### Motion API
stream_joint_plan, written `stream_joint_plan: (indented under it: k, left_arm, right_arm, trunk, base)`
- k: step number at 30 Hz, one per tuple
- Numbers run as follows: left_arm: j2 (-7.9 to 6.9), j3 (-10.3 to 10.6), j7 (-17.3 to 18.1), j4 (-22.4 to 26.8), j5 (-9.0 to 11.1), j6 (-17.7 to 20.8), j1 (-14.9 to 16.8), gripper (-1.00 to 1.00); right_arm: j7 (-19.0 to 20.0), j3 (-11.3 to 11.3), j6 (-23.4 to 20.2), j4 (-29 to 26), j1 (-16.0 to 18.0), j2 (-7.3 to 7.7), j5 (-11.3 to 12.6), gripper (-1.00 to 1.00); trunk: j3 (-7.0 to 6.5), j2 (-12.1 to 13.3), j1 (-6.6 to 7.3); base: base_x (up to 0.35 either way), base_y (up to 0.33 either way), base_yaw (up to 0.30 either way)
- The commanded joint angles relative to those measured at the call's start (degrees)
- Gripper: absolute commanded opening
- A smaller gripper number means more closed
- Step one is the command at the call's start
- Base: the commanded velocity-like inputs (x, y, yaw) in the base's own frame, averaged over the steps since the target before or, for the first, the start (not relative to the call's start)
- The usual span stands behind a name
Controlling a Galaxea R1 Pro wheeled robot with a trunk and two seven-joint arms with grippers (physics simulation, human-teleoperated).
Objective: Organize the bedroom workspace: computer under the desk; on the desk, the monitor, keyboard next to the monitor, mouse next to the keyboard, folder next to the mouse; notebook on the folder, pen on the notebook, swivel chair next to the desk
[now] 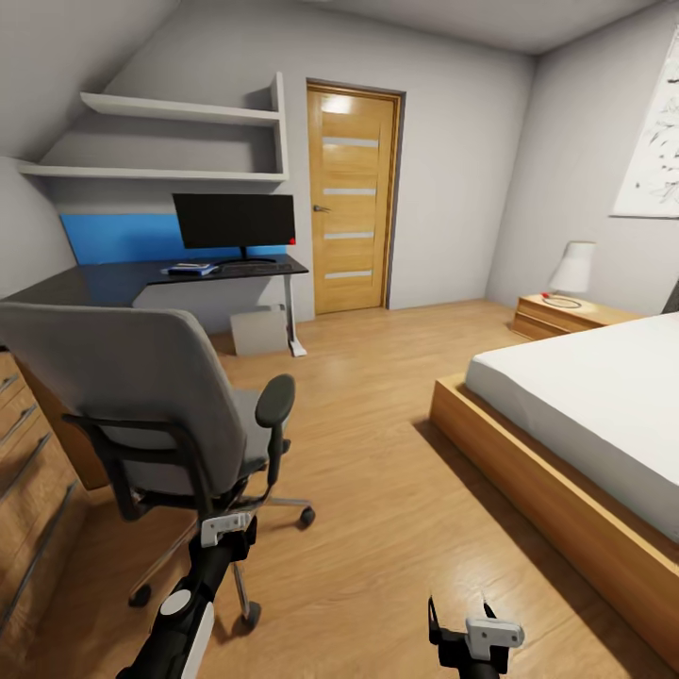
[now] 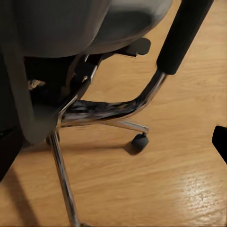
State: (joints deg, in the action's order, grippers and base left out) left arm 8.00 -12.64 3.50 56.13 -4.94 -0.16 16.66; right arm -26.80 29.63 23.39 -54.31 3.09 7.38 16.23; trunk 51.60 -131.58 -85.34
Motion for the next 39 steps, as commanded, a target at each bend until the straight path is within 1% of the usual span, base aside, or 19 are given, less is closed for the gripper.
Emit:
stream_joint_plan:
  k: [1,7,18,28,34,39]
  left_arm:
    - [0.09,-0.3,0.4,0.0,-0.5,0.0,0.0,1.00]
    - [0.09,-0.3,0.4,0.0,-0.5,0.0,0.0,1.00]
    - [0.09,-0.3,0.4,0.0,-0.4,0.0,0.0,1.00]
    - [0.08,-0.3,0.3,0.0,-0.5,0.0,0.0,1.00]
    - [0.08,-0.3,0.3,0.0,-0.5,0.0,0.0,1.00]
    - [0.08,-0.3,0.3,0.0,-0.5,0.0,0.0,1.00]
  right_arm:
    - [-0.3,0.3,0.3,0.0,0.1,0.09,0.6,1.00]
    - [-0.3,0.4,0.3,0.0,0.1,0.09,0.6,1.00]
    - [-0.3,0.5,0.3,0.9,0.1,0.03,0.6,1.00]
    - [-0.3,0.5,0.4,1.1,0.1,0.00,0.6,1.00]
    - [-0.3,0.5,0.4,1.1,0.1,0.00,0.6,1.00]
    - [-0.3,0.5,0.4,1.1,0.1,0.01,0.6,1.00]
  trunk:
    - [0.05,0.0,0.04]
    - [0.05,0.0,0.04]
    - [0.05,0.0,0.04]
    - [0.05,0.0,0.04]
    - [0.05,0.0,0.04]
    - [0.05,0.0,0.04]
  base:
    - [-0.235,0.114,0.000]
    - [-0.125,0.150,0.000]
    - [-0.017,0.199,0.000]
    - [0.012,0.028,0.000]
    - [0.218,0.002,0.000]
    - [0.102,0.001,0.000]
